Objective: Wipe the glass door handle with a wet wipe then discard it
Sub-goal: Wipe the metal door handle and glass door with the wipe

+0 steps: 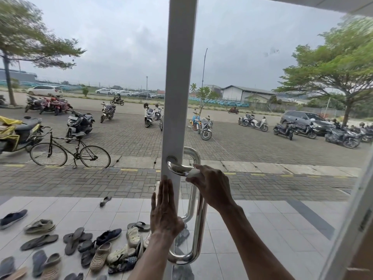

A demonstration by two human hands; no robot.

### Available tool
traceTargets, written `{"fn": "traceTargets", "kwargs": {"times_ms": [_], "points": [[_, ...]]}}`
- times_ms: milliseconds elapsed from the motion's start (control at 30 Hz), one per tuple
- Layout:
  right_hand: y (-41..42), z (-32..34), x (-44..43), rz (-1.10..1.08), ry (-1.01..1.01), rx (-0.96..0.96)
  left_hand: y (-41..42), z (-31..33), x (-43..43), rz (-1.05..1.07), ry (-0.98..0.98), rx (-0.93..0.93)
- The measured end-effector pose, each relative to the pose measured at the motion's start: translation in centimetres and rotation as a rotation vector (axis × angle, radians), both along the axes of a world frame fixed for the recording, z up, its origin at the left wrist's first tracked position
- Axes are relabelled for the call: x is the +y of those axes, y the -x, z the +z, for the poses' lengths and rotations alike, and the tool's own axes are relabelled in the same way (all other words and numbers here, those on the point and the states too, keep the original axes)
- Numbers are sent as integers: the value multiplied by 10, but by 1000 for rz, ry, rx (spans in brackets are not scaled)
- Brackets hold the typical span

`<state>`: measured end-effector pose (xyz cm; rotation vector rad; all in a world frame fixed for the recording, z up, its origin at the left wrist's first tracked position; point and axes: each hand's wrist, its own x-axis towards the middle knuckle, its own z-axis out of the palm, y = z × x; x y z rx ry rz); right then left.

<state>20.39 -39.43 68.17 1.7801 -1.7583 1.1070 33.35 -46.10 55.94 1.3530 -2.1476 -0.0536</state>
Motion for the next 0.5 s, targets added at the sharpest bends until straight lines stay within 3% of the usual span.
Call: {"fn": "traceTargets", "kwargs": {"times_ms": [500], "points": [[-45, 40, -16, -115, -194, 382, 5, 0, 1, 49, -5, -30]]}}
